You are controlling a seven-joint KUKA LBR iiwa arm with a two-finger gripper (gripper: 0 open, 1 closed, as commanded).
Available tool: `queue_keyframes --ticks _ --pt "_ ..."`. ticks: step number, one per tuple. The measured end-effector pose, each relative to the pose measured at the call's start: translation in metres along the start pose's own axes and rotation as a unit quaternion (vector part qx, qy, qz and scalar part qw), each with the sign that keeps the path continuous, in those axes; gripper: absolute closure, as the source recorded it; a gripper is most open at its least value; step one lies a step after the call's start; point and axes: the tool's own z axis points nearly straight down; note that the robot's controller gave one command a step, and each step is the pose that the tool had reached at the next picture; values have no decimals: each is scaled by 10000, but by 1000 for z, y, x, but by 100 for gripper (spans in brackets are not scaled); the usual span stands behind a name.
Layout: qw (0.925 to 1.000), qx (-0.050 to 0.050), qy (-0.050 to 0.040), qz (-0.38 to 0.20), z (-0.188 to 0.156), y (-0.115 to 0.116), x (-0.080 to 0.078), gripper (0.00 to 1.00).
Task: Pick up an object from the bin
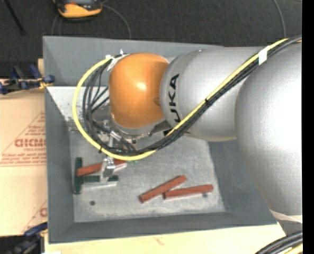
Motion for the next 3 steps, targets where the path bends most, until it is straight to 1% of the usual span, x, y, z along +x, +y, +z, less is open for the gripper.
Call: queue_keyframes --ticks 1,2,3 --pt "10000 -5 1 -3 0 1 0 0" --pt "9976 -35 -14 -688 93 -12 -4 100" --pt "9976 -36 -18 -686 93 -12 -4 100"
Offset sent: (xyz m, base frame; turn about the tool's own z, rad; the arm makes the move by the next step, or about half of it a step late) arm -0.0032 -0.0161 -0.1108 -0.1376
